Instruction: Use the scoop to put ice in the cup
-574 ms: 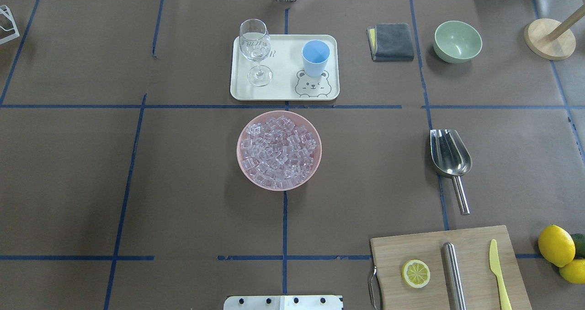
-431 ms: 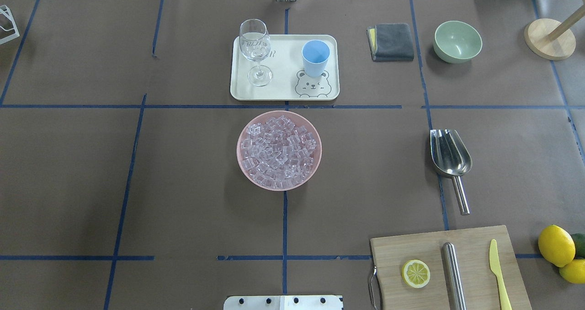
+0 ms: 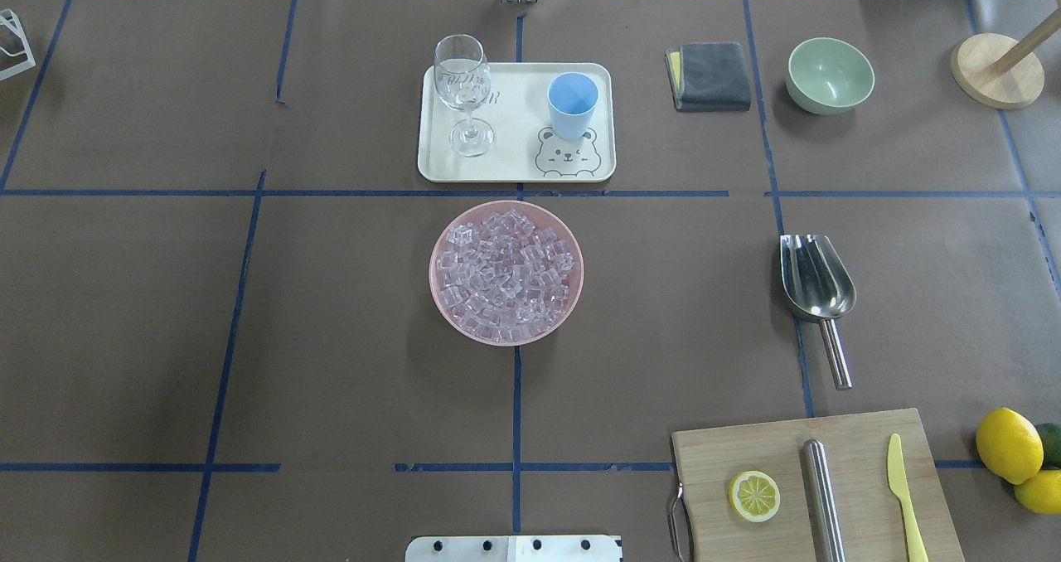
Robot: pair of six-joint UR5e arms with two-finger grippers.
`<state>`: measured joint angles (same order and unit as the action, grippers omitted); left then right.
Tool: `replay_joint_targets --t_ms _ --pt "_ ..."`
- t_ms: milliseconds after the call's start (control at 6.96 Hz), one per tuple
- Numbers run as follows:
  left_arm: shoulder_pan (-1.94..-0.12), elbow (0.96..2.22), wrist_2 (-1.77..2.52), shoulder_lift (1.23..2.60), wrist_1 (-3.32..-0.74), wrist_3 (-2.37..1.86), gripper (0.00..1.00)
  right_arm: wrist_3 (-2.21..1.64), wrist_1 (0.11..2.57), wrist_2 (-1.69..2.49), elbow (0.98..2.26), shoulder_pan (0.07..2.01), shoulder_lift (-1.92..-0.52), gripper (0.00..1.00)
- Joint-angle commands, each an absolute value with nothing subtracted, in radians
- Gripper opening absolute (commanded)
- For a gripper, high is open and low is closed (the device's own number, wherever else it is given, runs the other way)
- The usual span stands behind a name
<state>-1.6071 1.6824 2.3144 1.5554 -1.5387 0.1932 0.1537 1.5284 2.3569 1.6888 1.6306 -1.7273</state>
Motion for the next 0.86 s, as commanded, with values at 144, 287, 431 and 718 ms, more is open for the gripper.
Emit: replay_joint_targets --t_ms 144,287,431,718 --pt "-1.603 1.686 2.318 1.563 -1.542 0.190 1.00 0.150 1.526 2.361 1.698 1.629 -1.713 1.00" --pt "-1.603 1.675 2.324 1.584 -1.575 0.186 1.00 0.144 1.529 2.361 1.697 1.629 -1.712 1.00" --pt "-1.603 1.663 2.325 1.589 -1.645 0.183 1.00 0.144 1.531 2.394 1.698 1.629 -1.713 1.00" --pt "-1.603 1.648 2.326 1.586 -1.783 0.184 1.00 0.150 1.528 2.416 1.698 1.631 -1.738 1.00"
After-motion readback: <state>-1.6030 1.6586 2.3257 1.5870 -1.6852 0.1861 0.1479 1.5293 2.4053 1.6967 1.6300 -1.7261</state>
